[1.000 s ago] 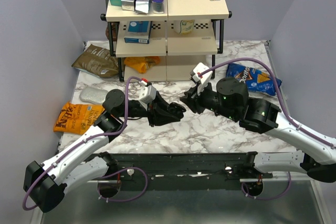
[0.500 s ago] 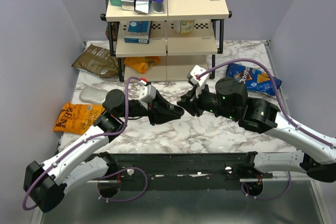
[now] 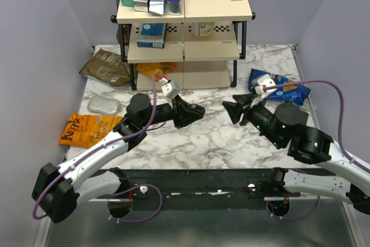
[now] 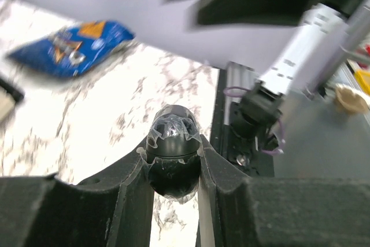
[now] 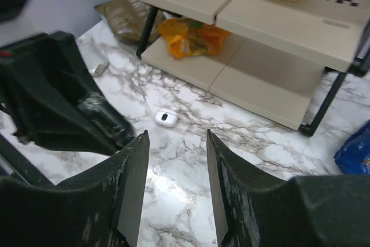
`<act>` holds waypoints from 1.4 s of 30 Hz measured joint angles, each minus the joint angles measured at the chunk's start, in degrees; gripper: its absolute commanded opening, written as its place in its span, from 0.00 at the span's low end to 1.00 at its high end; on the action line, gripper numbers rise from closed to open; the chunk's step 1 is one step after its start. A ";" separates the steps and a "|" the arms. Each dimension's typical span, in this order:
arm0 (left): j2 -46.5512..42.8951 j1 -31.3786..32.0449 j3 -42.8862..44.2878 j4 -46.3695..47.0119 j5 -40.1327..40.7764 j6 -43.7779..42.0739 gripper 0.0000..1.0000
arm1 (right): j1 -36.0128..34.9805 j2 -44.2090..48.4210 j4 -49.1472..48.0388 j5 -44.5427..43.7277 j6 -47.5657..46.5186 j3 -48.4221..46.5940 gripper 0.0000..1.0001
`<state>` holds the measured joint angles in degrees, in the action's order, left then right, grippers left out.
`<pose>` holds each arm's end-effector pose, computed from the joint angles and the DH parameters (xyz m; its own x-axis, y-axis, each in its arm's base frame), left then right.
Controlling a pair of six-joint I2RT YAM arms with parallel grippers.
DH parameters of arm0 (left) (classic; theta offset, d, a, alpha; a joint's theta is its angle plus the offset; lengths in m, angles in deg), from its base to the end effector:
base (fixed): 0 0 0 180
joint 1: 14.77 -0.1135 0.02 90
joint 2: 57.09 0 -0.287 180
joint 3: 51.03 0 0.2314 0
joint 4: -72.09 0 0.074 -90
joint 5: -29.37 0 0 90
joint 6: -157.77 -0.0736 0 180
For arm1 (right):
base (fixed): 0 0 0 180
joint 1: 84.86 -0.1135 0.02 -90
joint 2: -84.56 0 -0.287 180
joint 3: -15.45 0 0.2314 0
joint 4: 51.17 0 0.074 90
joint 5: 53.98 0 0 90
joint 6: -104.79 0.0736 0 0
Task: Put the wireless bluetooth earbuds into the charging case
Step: Close the charging case, then place the charging case at the center of the board.
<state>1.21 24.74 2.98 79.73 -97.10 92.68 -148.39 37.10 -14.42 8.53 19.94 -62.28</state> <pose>0.1519 -0.1819 0.3482 -0.3674 -0.1360 -0.9201 0.8982 0.2047 -0.3890 0.1036 0.1319 0.4259 -0.1030 -0.0283 -0.9943 -0.5828 0.8118 0.0373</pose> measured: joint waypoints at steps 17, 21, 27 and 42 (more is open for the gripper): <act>44.00 0.00 11.28 -1.81 22.03 18.25 0.00 | 0.13 4.13 -0.61 -5.55 11.13 16.00 0.56; 47.71 0.00 16.55 -3.50 24.09 18.21 0.06 | 0.15 4.35 -0.66 -4.94 11.93 16.50 0.56; 50.34 0.00 20.00 -6.97 25.75 17.97 0.26 | 0.15 4.52 -0.63 -4.81 12.07 17.22 0.56; 52.52 0.00 22.27 -11.39 26.08 17.16 0.54 | 0.15 4.90 -0.63 -4.81 12.09 17.29 0.57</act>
<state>53.73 24.74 25.25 68.34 -71.03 109.84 -148.24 41.99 -15.05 3.73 32.02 -44.99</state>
